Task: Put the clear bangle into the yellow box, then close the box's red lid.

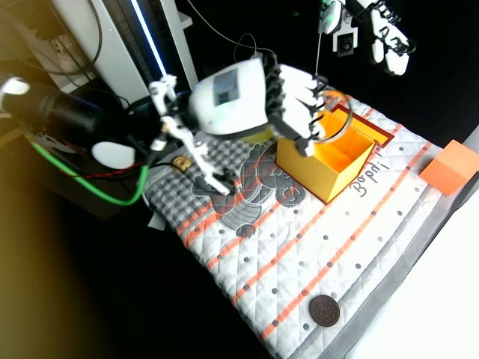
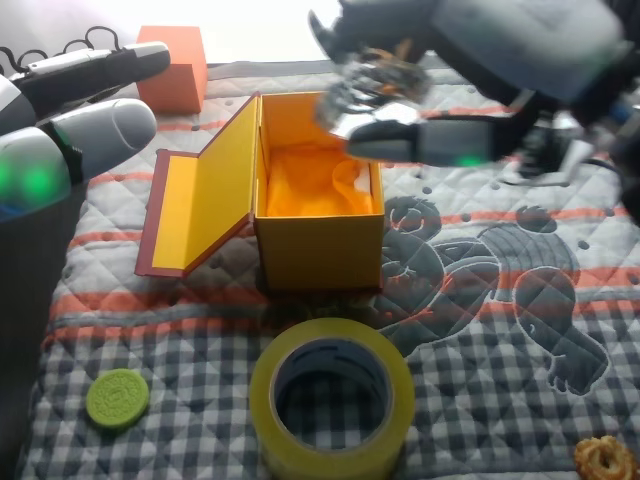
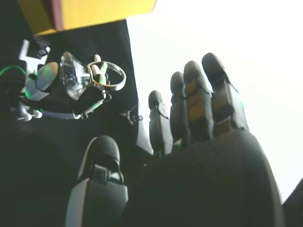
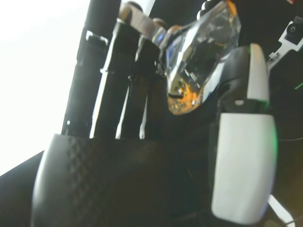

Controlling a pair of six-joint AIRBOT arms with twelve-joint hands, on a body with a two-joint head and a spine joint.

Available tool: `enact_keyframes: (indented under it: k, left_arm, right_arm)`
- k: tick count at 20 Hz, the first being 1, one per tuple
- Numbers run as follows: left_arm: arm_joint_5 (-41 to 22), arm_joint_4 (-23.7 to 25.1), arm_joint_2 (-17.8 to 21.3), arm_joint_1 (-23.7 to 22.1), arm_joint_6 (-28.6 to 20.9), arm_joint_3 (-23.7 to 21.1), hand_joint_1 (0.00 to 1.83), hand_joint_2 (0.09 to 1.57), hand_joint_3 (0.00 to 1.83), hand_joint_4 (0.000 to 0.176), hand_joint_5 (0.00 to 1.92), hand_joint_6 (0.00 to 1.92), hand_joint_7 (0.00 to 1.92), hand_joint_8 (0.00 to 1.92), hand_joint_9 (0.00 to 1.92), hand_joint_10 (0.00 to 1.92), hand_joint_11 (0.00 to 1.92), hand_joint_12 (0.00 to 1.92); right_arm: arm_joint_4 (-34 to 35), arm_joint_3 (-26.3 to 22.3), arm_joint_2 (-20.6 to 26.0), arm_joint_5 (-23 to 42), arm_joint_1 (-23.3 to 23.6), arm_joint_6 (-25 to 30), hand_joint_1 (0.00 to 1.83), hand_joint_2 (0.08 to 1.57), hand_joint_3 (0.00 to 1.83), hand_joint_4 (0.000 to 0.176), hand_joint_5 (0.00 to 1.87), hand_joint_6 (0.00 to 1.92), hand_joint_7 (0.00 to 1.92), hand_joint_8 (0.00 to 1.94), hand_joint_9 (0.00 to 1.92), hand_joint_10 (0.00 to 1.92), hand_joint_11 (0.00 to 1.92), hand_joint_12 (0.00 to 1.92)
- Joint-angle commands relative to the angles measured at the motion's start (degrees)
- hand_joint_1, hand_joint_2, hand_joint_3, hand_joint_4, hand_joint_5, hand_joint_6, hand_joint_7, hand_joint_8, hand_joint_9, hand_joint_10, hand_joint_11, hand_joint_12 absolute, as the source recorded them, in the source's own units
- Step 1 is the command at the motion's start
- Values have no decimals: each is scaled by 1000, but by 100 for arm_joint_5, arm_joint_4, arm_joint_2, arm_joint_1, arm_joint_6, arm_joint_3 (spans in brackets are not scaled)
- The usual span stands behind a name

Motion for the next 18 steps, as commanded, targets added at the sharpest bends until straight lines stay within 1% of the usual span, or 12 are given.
enact_keyframes:
  k: [1,5,8,9,10,11,12,13,14,15,17,18]
  left_arm:
    - [-710,20,-31,-97,-17,67,38,1175,0,162,350,0,290,1,258,1,0,465]
    - [-718,-175,-110,-137,-17,157,110,1189,1,174,269,0,234,1,249,0,0,351]
    - [-723,-247,-108,-116,-18,159,108,1182,0,176,260,1,255,2,270,3,0,307]
    - [-721,-247,-108,-116,-18,158,110,1181,0,176,264,2,271,6,280,6,0,317]
    - [-723,-247,-109,-116,-18,155,100,1183,1,176,270,2,272,4,282,4,0,303]
    - [-726,-247,-109,-116,-18,153,96,1184,1,176,272,3,268,2,281,3,0,298]
    - [-732,-247,-109,-116,-18,149,97,1186,2,175,284,6,273,3,291,6,4,304]
    - [-733,-247,-109,-116,-18,148,97,1188,2,172,287,6,270,1,287,4,0,304]
    - [-735,-247,-110,-116,-18,148,113,1189,1,166,296,5,267,0,277,1,0,282]
    - [-744,-247,-110,-116,-18,147,119,1188,0,169,291,2,266,0,271,0,0,276]
    - [-749,-247,-109,-116,-18,143,129,1191,1,168,292,1,268,0,273,1,0,272]
    - [-752,-247,-111,-117,-18,143,125,1191,1,163,302,5,277,4,276,2,0,273]
  right_arm:
    - [73,33,-84,794,103,51,1224,1147,0,0,827,1142,1037,979,1314,3,1321,265]
    - [373,186,-373,525,42,50,1228,1155,1,0,783,1221,1040,962,1292,6,1265,263]
    - [760,394,-588,219,-165,50,1227,1126,2,0,884,1097,1057,907,1336,3,1245,392]
    - [801,421,-607,177,-188,50,1221,1129,0,2,900,1088,1044,910,1314,2,1102,577]
    - [848,452,-627,121,-209,50,1217,1121,15,4,971,1046,952,985,1166,0,743,877]
    - [873,473,-643,86,-223,50,1220,1126,5,0,992,1049,927,986,1092,0,589,1020]
    - [885,493,-661,40,-236,50,1159,1141,0,0,933,1058,894,394,1008,0,461,1017]
    - [896,503,-672,23,-249,50,1126,1157,0,0,894,1105,931,134,973,0,491,994]
    - [914,510,-682,14,-267,50,1062,1126,0,0,769,436,877,35,881,0,479,916]
    - [916,513,-695,-10,-275,50,1034,1103,0,0,772,142,813,8,803,0,444,841]
    - [911,512,-695,-22,-275,51,920,1074,0,0,664,8,604,0,612,0,247,860]
    - [890,505,-694,-22,-274,51,819,1074,0,28,517,1,473,0,482,0,88,930]
